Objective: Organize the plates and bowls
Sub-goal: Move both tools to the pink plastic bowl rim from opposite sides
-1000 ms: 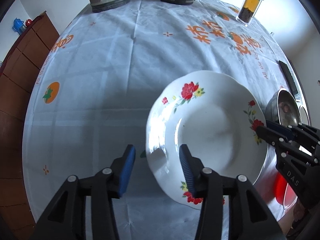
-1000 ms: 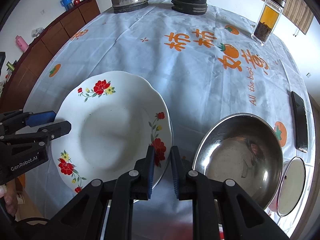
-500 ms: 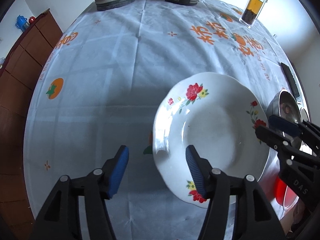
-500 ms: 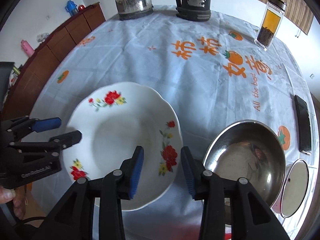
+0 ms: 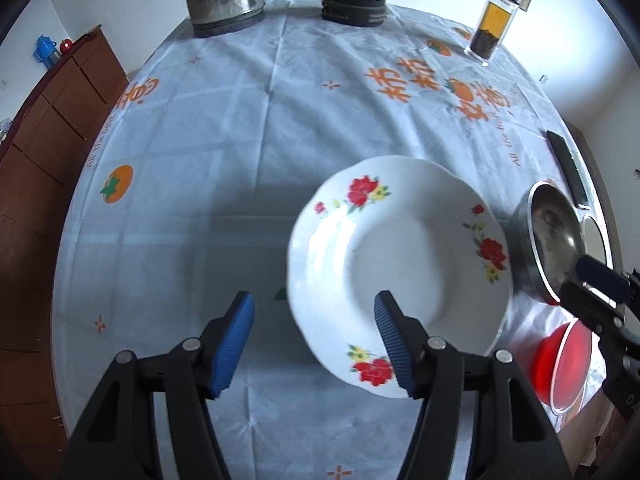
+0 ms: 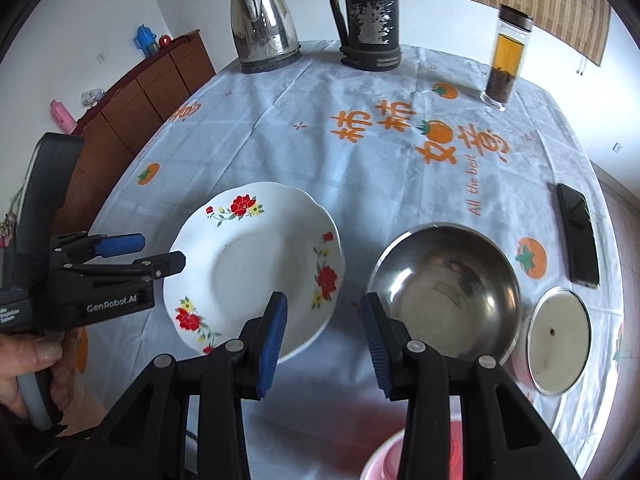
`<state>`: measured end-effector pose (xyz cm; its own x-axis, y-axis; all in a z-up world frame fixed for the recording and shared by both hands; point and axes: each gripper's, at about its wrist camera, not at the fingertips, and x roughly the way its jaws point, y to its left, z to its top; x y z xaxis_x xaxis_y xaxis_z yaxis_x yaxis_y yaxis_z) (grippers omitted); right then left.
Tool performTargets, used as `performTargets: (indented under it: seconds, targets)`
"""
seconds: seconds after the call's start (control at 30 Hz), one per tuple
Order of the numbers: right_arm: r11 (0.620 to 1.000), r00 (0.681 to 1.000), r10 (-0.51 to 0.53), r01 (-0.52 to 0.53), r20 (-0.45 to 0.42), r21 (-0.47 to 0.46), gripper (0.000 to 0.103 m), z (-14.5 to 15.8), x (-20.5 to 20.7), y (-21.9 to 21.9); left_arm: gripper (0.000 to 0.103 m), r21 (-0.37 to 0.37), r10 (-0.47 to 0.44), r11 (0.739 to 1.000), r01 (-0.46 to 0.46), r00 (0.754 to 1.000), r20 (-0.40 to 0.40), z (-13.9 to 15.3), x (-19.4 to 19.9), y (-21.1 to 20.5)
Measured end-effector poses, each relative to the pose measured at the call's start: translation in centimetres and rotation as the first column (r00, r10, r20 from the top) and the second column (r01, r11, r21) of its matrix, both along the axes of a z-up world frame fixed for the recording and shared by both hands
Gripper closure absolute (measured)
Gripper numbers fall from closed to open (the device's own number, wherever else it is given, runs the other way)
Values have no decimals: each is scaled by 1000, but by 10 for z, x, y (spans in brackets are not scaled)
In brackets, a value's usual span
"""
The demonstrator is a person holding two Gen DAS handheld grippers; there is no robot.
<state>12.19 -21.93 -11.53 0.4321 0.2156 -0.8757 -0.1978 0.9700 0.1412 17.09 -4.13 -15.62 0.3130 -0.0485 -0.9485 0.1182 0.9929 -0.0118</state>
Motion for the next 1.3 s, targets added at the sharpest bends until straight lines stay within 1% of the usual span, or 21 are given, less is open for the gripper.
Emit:
performTargets:
  seconds: [0.23,0.37,0.5,0.67,0.83,0.97,1.1,1.2,1.27,1.3]
  targets:
    - [998,998,-58,58,9,28,62,11,-45,-31,40,-30,-79,996,79,997,15,14,-13,-36]
    - [994,994,-111,111,-3,21,62,8,-73,-54,40,-37,-132,991,132,991,17,19,-24,-59]
    - [986,987,-162,162,-23,23,62,2,-94,-75,40,-46,-184,982,184,983,7,18,-36,-84]
    - [974,973,-226,227,-42,23,62,-7,-116,-102,40,-49,-258,965,257,966,-23,10,-51,-116]
    - [959,959,-279,281,-54,29,62,-16,-131,-123,40,-52,-334,942,333,942,-26,11,-67,-143]
    - [950,949,-307,311,-76,41,62,-28,-135,-135,40,-56,-369,929,367,929,-35,11,-74,-155]
    - [949,947,-309,314,-87,43,62,-36,-137,-140,40,-66,-395,918,392,917,-51,8,-79,-165]
    - [951,948,-304,308,-93,40,62,-41,-136,-143,45,-84,-412,910,406,909,-63,5,-80,-172]
    - [952,950,-300,303,-92,30,62,-43,-135,-146,56,-103,-429,901,421,901,-72,4,-82,-177]
    - [952,950,-300,303,-92,27,64,-44,-135,-147,63,-108,-437,897,428,896,-77,3,-83,-181]
